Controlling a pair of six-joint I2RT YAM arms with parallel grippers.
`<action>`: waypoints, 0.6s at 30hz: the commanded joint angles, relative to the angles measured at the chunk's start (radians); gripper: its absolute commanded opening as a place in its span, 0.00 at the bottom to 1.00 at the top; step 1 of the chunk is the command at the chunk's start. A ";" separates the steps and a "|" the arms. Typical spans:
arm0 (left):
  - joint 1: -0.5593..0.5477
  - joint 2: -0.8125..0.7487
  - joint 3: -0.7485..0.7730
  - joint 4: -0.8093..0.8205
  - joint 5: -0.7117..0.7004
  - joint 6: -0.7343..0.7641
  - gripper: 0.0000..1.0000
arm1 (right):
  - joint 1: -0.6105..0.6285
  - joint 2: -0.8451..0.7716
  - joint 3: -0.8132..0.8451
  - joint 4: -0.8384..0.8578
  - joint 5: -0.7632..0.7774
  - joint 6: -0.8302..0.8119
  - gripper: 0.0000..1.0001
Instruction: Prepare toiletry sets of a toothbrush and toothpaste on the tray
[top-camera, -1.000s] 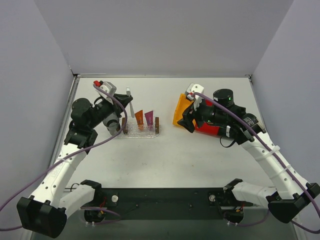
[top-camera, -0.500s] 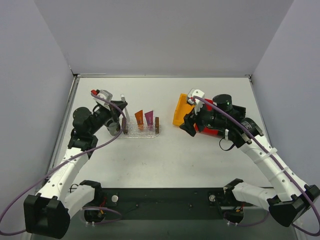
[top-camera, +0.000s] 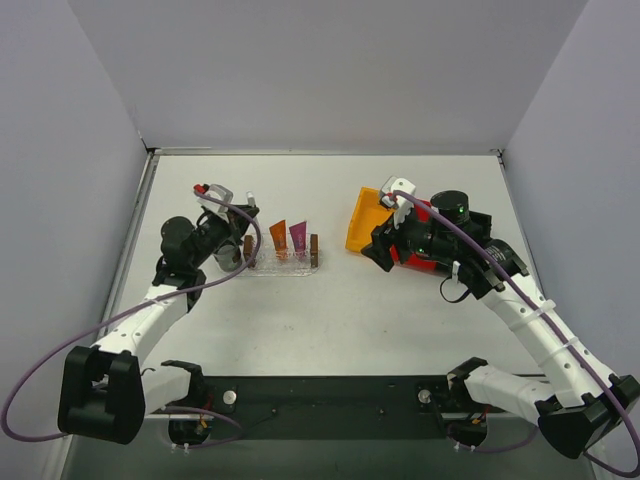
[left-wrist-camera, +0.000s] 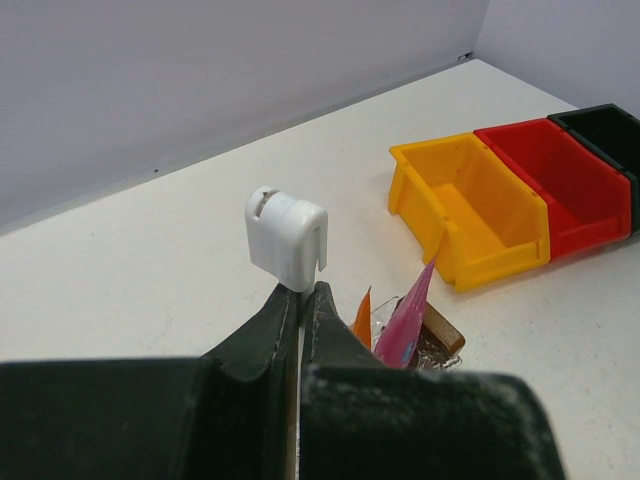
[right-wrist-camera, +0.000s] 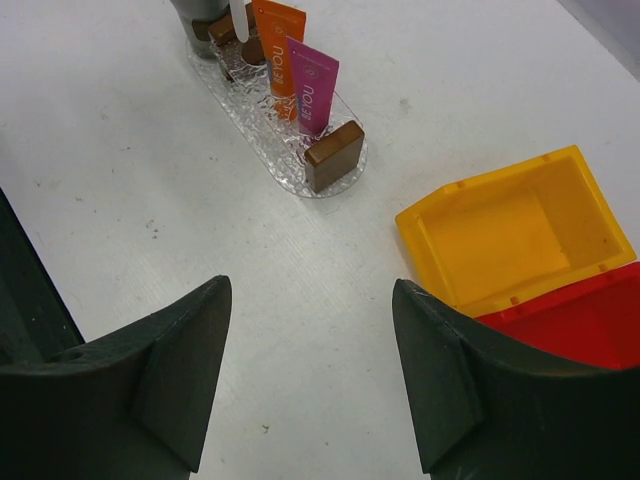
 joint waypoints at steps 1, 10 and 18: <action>0.006 0.033 0.001 0.131 0.002 -0.004 0.00 | -0.012 -0.028 -0.006 0.045 -0.036 0.015 0.60; 0.006 0.082 -0.016 0.177 0.007 0.006 0.00 | -0.016 -0.026 -0.019 0.057 -0.042 0.018 0.60; 0.005 0.115 -0.039 0.228 0.010 0.009 0.00 | -0.022 -0.025 -0.019 0.056 -0.046 0.018 0.60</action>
